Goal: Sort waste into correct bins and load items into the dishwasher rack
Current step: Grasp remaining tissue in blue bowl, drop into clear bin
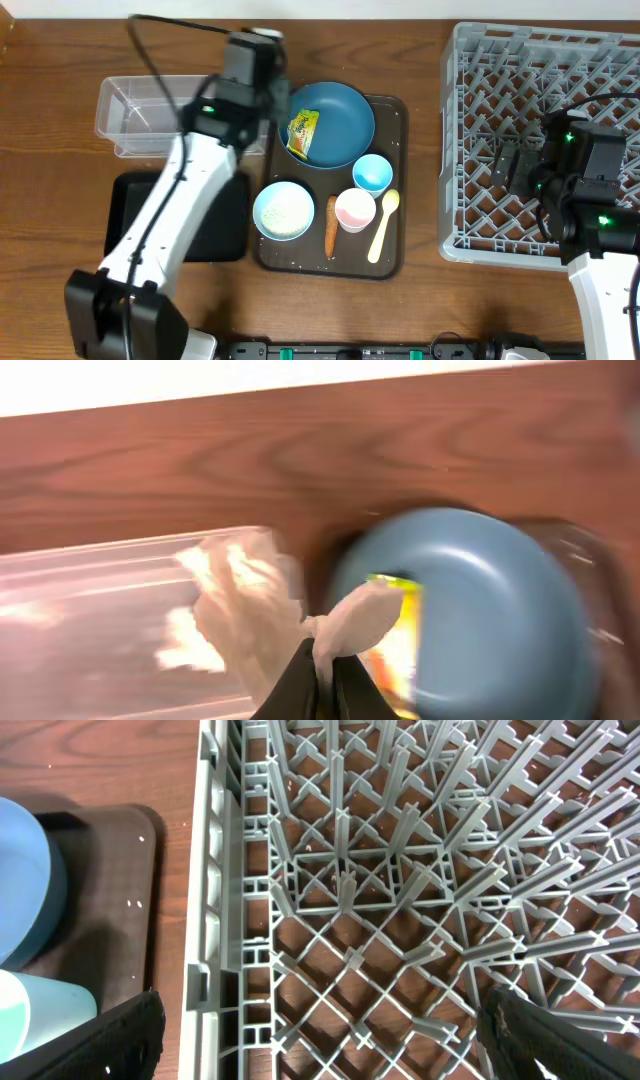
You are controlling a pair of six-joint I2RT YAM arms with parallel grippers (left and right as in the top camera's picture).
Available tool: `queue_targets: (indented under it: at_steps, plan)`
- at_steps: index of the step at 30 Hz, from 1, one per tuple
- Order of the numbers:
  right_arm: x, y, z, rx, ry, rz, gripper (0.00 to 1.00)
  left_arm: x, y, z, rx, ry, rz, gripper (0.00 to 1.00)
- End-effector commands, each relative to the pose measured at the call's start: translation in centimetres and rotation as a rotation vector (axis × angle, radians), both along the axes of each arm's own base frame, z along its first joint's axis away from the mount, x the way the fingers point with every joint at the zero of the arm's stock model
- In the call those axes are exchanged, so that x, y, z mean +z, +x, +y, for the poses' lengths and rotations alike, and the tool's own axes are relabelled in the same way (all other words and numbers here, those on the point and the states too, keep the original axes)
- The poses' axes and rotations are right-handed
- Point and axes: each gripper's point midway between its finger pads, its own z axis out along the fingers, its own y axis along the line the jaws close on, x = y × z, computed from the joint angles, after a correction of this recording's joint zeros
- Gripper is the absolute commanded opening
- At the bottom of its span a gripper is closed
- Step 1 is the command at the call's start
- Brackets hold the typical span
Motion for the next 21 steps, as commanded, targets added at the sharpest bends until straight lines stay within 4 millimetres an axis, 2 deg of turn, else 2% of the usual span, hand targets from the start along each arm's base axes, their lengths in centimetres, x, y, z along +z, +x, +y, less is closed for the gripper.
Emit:
queue_targets:
  at_steps: [1, 5, 9, 10, 11, 12, 14, 17, 21]
  plan:
    - [1.0, 0.3, 0.6, 0.028, -0.013, -0.021, 0.99, -1.4, 0.8, 4.1, 0.11, 0.058, 0.026, 0.06]
    - [1.0, 0.3, 0.6, 0.029, -0.013, -0.021, 0.99, -2.5, 1.2, 6.6, 0.169, 0.059, 0.053, 0.06]
    - [1.0, 0.3, 0.6, 0.029, -0.013, -0.021, 0.99, -3.8, 1.4, 8.0, 0.199, 0.064, 0.083, 0.09]
    - [1.0, 0.3, 0.6, 0.028, -0.013, -0.021, 0.99, -4.1, 1.5, 8.2, 0.202, 0.066, 0.09, 0.16]
    - [1.0, 0.3, 0.6, 0.029, -0.013, -0.021, 0.99, -4.3, 1.5, 8.2, 0.203, 0.067, 0.097, 0.34]
    - [1.0, 0.3, 0.6, 0.029, -0.013, -0.021, 0.99, -4.6, 1.5, 8.2, 0.203, 0.069, 0.102, 0.44]
    - [1.0, 0.3, 0.6, 0.029, -0.013, -0.021, 0.99, -4.7, 1.5, 8.2, 0.201, 0.068, 0.107, 0.52]
    - [1.0, 0.3, 0.6, 0.029, -0.013, -0.021, 0.99, -4.8, 1.4, 7.3, 0.169, 0.036, 0.114, 0.53]
    - [0.9, 0.3, 0.6, 0.029, -0.013, -0.02, 0.99, -5.0, 1.1, 4.1, 0.047, -0.091, 0.142, 0.53]
